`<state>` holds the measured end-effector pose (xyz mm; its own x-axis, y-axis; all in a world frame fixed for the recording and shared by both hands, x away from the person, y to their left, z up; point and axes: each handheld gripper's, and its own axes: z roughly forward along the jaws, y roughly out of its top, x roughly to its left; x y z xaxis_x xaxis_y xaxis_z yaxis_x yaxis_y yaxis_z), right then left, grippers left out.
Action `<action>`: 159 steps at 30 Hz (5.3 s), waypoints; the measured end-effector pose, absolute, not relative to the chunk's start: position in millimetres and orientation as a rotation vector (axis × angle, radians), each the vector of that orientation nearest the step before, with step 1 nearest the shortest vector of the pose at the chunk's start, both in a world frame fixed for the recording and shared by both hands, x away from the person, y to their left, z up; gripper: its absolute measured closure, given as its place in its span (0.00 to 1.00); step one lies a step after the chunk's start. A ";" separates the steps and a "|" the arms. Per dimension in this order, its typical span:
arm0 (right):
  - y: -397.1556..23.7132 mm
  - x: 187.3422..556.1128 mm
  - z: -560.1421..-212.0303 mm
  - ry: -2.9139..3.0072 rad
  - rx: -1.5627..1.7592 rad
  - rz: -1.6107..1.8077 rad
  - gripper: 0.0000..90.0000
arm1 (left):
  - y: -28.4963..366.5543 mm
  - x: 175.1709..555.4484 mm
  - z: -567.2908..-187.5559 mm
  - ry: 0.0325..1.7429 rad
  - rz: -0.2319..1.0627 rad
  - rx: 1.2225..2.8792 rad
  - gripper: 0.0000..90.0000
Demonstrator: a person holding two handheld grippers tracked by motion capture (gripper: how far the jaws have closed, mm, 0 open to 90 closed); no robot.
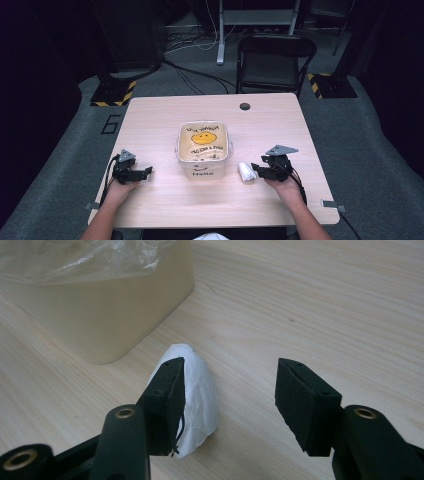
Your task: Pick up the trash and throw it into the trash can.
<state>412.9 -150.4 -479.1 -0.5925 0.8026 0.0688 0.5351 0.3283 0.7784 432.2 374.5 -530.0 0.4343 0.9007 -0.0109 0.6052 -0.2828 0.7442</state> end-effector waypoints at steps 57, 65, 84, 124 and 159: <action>-116.9 414.1 -499.7 2.450 1.117 1.075 0.72 | 374.7 432.3 -530.0 1.261 0.550 2.004 0.15; -120.4 413.5 -493.3 2.450 1.146 1.110 0.72 | 374.6 432.3 -530.0 1.261 0.550 2.004 0.15; -137.9 415.7 -467.5 2.408 1.157 1.119 0.73 | 374.6 432.3 -530.0 1.261 0.550 2.004 0.15; -117.9 422.7 -387.7 2.449 1.033 1.135 0.72 | 374.7 432.3 -530.0 1.262 0.549 2.004 0.15; -69.7 442.0 -351.4 2.473 0.927 1.183 0.71 | 374.6 432.3 -530.1 1.262 0.549 2.003 0.15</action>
